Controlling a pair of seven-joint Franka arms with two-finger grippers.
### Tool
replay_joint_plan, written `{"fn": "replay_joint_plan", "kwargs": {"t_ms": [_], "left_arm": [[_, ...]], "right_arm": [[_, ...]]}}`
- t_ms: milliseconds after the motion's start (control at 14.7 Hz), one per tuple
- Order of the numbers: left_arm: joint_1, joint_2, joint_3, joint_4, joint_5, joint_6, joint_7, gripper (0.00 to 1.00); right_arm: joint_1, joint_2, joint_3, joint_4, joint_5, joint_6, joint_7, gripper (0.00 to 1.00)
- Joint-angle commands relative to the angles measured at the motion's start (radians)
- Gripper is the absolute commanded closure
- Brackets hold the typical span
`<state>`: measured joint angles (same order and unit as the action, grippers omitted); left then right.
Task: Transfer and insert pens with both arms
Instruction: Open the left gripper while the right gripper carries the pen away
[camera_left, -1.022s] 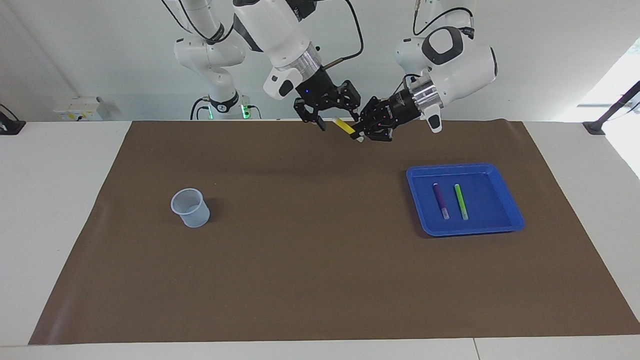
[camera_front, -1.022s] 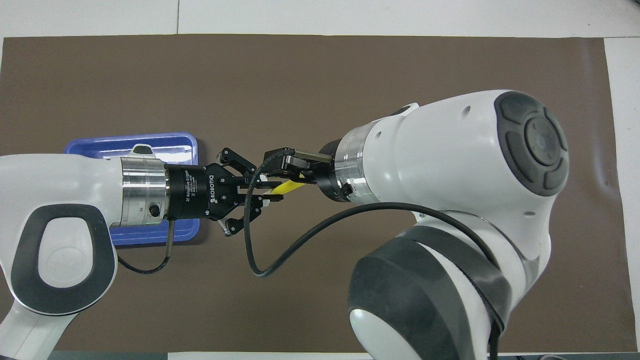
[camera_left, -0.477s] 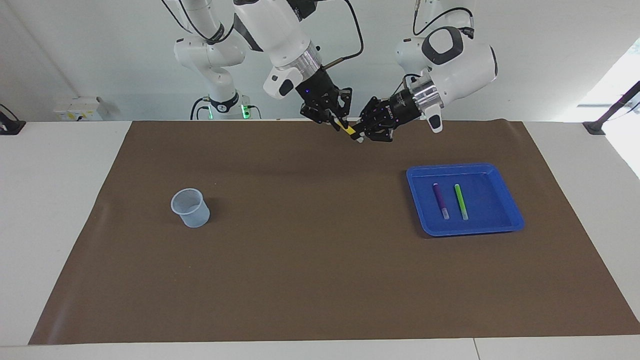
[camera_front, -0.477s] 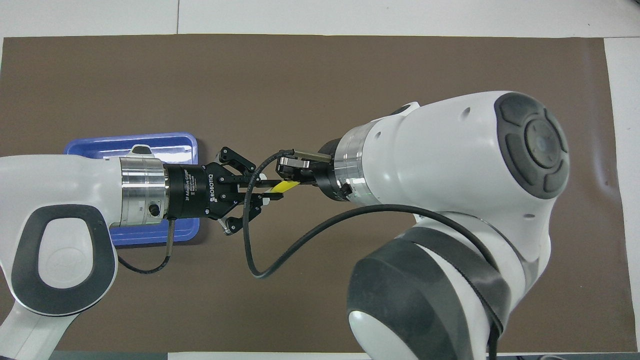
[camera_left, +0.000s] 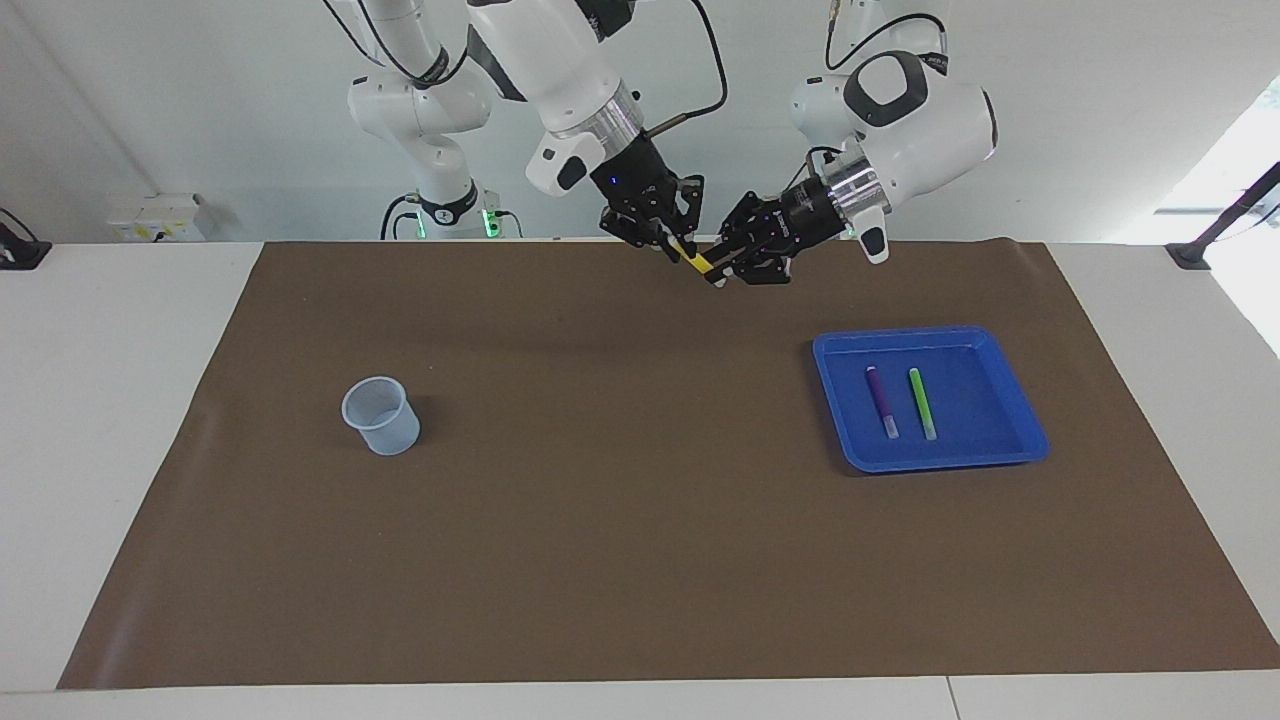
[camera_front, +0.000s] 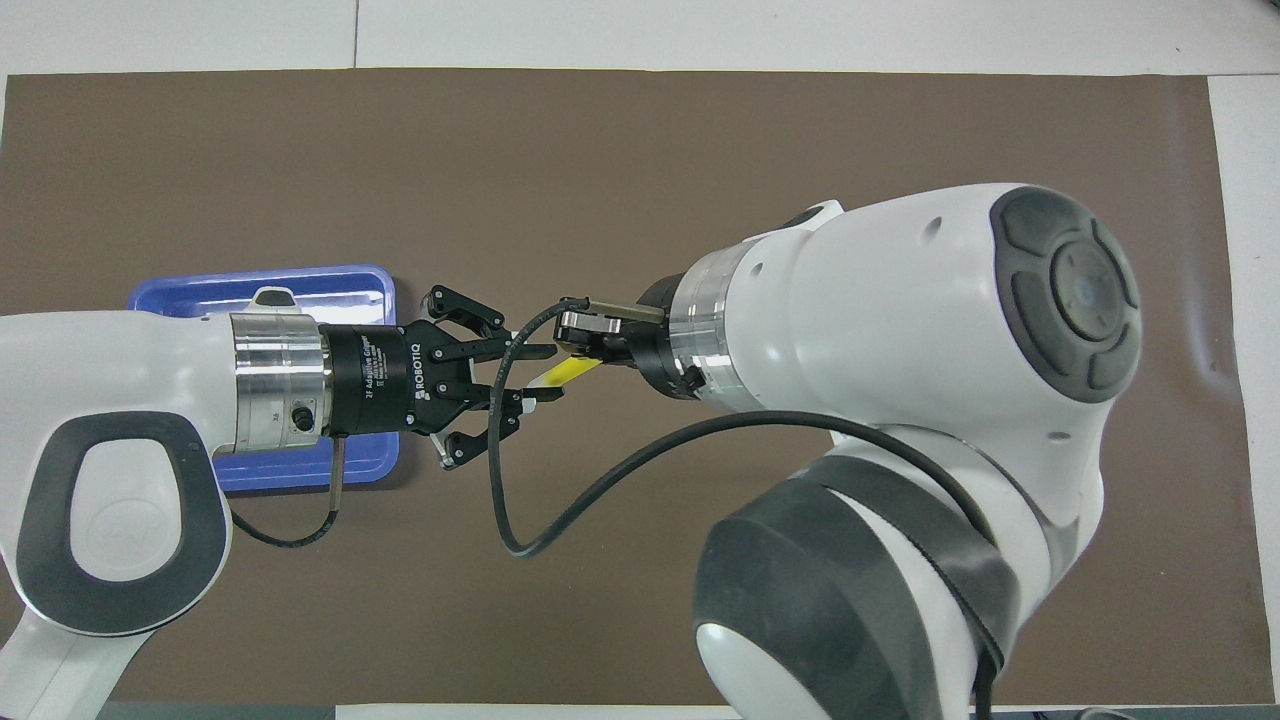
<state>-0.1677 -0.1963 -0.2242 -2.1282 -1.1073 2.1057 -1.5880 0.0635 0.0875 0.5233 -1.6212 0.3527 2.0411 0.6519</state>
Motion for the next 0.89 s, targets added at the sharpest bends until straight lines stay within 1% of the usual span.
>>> {"fn": "replay_joint_plan", "kwargs": {"t_ms": [0, 136, 341, 409, 545, 681, 817], "left_arm": [[-0.004, -0.04, 0.009, -0.033, -0.011, 0.02, -0.015, 0.0], [0.008, -0.04, 0.013, -0.033, -0.008, 0.014, -0.021, 0.0], [0.051, -0.038, 0.014, -0.035, 0.021, 0.004, -0.021, 0.0], [0.066, -0.037, 0.014, -0.029, 0.083, -0.018, -0.02, 0.0], [0.094, -0.032, 0.014, -0.015, 0.228, -0.097, -0.017, 0.0], [0.118, -0.029, 0.014, -0.012, 0.343, -0.119, -0.017, 0.0], [0.146, -0.025, 0.014, 0.002, 0.487, -0.127, -0.009, 0.0]], "right_arm": [[-0.008, 0.001, -0.002, 0.001, -0.038, -0.004, -0.021, 1.0], [-0.011, 0.001, -0.026, -0.005, -0.061, -0.009, -0.021, 1.0], [-0.01, -0.011, -0.098, -0.031, -0.138, -0.036, -0.067, 1.0], [-0.01, -0.021, -0.133, -0.049, -0.171, -0.06, -0.084, 1.0], [-0.01, -0.049, -0.202, -0.106, -0.231, -0.07, -0.135, 1.0], [-0.01, -0.072, -0.274, -0.153, -0.273, -0.07, -0.242, 1.0], [-0.01, -0.089, -0.351, -0.198, -0.288, -0.067, -0.37, 1.0]]}}
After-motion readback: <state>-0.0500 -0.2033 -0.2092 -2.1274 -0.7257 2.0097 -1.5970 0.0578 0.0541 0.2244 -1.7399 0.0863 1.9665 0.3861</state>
